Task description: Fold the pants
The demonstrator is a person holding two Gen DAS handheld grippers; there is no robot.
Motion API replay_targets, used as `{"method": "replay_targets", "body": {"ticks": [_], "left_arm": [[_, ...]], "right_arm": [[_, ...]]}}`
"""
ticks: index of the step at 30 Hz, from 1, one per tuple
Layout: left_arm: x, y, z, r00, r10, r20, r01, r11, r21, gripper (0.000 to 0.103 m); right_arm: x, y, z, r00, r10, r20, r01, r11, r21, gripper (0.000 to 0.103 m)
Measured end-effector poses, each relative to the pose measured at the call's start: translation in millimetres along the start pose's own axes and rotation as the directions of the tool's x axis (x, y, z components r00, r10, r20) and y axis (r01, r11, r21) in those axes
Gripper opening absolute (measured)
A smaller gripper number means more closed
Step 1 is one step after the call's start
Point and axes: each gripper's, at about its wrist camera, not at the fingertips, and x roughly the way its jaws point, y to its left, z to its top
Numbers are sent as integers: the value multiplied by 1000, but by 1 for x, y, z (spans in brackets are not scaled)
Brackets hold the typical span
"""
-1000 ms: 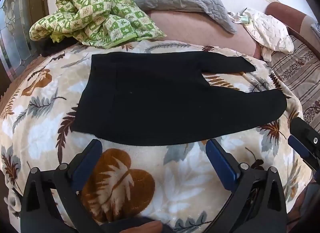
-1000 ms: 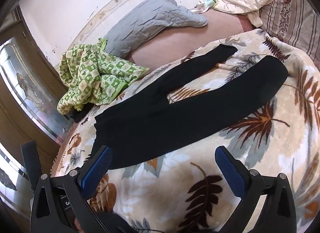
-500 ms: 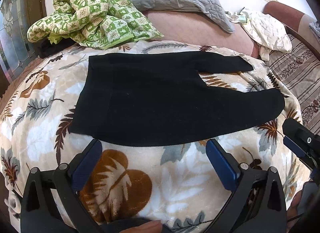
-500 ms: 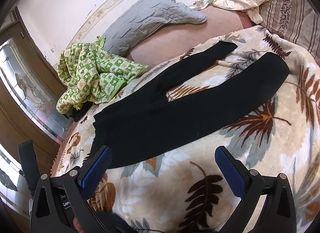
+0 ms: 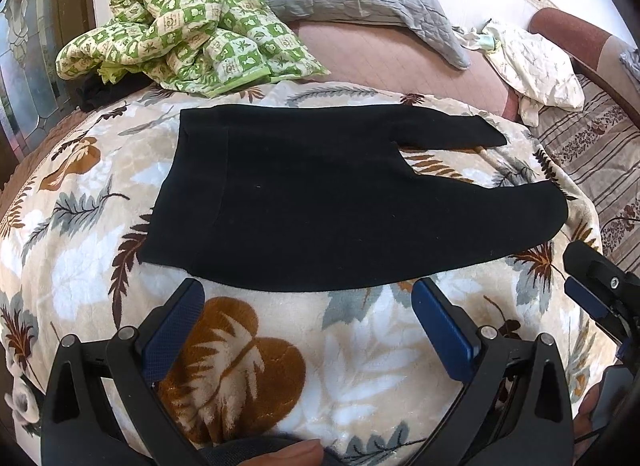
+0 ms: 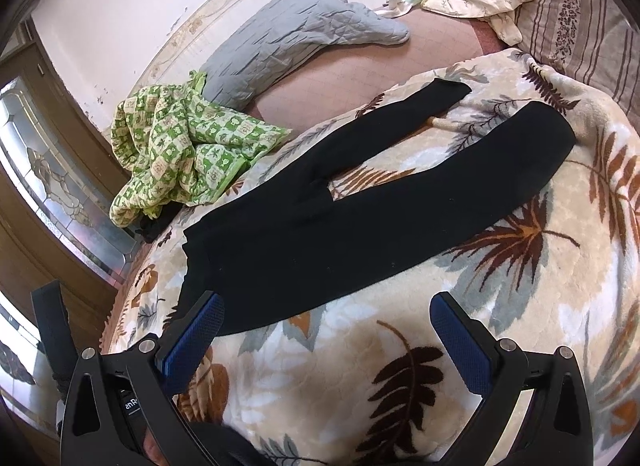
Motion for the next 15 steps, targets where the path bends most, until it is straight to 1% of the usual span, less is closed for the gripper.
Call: {"method": "replay_targets", "body": {"ticks": [2,6,10,12,14,15], "left_arm": [[-1,1,0,1000,0,2,0,1000,-6,103],[-1,7,0,1000,-8,2,8,999,-31,103],[0,13,0,1000,-20,-6,20,998,-58,103],[1,16,0,1000,-26,-15,25,997,-68,103],[2,21,0,999,-39,-20,37,996,-82,103],[3,23,0,998,-51,-23,49,994,-94,103]], "right_arm": [[-6,0,0,1000,10,18,-10,1000,28,103],[-32,9,-2,995,16,98,-27,993,113,103],[-57,27,1,986,75,145,-96,986,137,103],[-62,34,4,986,94,138,-111,987,118,103],[-66,40,10,986,106,131,-115,992,60,103],[-72,42,13,983,109,150,-112,994,15,103]]}}
